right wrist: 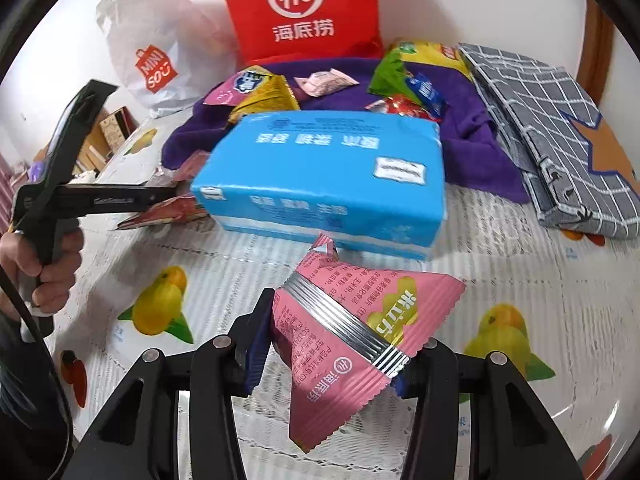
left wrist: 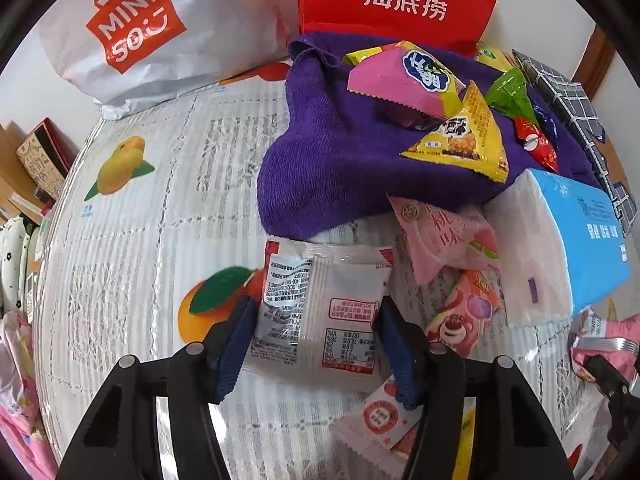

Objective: Organize snacks
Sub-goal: 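Lift the pink snack and white sachet and carry both over the purple towel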

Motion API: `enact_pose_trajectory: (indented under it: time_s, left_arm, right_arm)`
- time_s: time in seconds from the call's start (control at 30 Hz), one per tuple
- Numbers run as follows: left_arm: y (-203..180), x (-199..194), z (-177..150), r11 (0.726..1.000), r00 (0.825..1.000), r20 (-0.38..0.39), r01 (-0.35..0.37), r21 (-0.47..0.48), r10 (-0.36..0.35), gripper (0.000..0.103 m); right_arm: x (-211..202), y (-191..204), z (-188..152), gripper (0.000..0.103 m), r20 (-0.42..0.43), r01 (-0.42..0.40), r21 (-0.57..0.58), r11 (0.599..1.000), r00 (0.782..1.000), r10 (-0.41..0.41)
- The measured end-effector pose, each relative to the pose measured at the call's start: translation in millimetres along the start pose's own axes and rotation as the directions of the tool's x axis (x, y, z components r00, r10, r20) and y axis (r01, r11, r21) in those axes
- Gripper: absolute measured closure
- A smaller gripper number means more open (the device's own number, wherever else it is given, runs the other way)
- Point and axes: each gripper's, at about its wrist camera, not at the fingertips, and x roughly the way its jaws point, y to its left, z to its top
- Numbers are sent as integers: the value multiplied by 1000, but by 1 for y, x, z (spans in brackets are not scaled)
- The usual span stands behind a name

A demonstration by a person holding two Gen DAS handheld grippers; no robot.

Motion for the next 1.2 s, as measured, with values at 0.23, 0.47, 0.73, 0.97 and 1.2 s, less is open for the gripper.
enact_pose_trajectory:
  time_s: [0.23, 0.47, 0.73, 0.97, 1.2]
  left_arm:
    - [4, -7, -18, 1000, 1000, 10, 6, -3, -6, 46]
    - [9, -14, -31, 1000, 1000, 12, 22, -9, -22, 47]
    - [15, -23, -42, 998, 999, 12, 36, -43, -35, 48]
    - [19, -43, -50, 998, 998, 41, 46, -45, -44, 48]
    - [19, -65, -57, 997, 996, 73, 60, -49, -56, 48]
  right_arm:
    - [3, -1, -6, 55, 24, 1, 35, 999, 1000, -1]
    - [0, 3, -9, 56, 28, -2, 26, 1000, 1000, 1]
    - [-12, 5, -11, 57, 48, -2, 21, 1000, 999, 1]
    - [-26, 10, -11, 57, 76, 4, 7, 1000, 997, -5]
    - [-40, 9, -10, 57, 108, 20, 3, 1000, 994, -20]
